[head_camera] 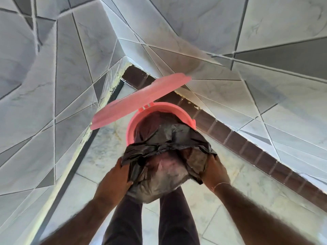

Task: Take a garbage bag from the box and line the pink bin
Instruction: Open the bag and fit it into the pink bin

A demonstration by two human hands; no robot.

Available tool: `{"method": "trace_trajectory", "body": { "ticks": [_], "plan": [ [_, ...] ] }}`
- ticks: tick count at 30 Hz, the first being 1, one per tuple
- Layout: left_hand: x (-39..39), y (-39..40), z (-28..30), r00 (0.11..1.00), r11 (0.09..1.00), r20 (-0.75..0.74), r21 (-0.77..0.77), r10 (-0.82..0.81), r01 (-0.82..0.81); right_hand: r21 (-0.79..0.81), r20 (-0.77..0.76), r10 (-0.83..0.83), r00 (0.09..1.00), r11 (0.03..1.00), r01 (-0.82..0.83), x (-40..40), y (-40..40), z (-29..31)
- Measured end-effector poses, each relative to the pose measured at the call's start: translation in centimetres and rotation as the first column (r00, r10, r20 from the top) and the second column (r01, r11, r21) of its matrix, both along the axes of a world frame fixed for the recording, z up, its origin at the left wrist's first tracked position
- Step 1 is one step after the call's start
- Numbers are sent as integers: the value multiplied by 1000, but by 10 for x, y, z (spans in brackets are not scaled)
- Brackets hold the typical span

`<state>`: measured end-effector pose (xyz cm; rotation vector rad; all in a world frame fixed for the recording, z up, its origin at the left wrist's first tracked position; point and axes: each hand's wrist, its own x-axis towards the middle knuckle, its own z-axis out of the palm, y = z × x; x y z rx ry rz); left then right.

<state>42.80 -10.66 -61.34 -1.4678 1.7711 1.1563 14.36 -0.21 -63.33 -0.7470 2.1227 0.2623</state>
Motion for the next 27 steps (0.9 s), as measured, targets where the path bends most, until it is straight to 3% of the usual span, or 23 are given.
{"method": "trace_trajectory", "body": {
  "ticks": [4, 9, 12, 16, 19, 22, 24, 25, 27],
  "plan": [
    [18, 17, -36, 998, 998, 35, 45, 52, -53, 42, -6, 58, 998, 997, -58, -8, 8, -21],
    [17, 13, -67, 968, 981, 167, -76, 188, -178, 27, -7, 7, 1000, 1000, -6, -8, 11, -55],
    [17, 4, -86, 969, 975, 153, -132, 196, -176, 4, -28, -16, 999, 1000, 16, -14, 6, -74],
    [10, -28, -105, 982, 941, 82, -310, 172, -139, -205, -104, -144, 984, 971, 120, -40, -21, -86],
    [-1, -56, -105, 993, 920, 32, -380, 118, -97, -332, -101, -47, 994, 943, 10, -60, -54, -85],
    [-10, -80, -100, 997, 914, 50, -403, 62, -37, -203, -99, 42, 994, 977, -62, -74, -97, -71],
    [-17, -96, -96, 990, 907, 46, -407, 135, -105, -52, -65, 86, 994, 995, -90, -79, -126, -62],
    [-21, -102, -94, 973, 900, 40, -391, 228, -194, -12, -19, 57, 998, 998, -57, -78, -140, -57],
    [-31, -111, -91, 919, 866, 47, -356, 391, -350, 4, 122, -171, 978, 985, 172, -69, -165, -50]
  ]
}}
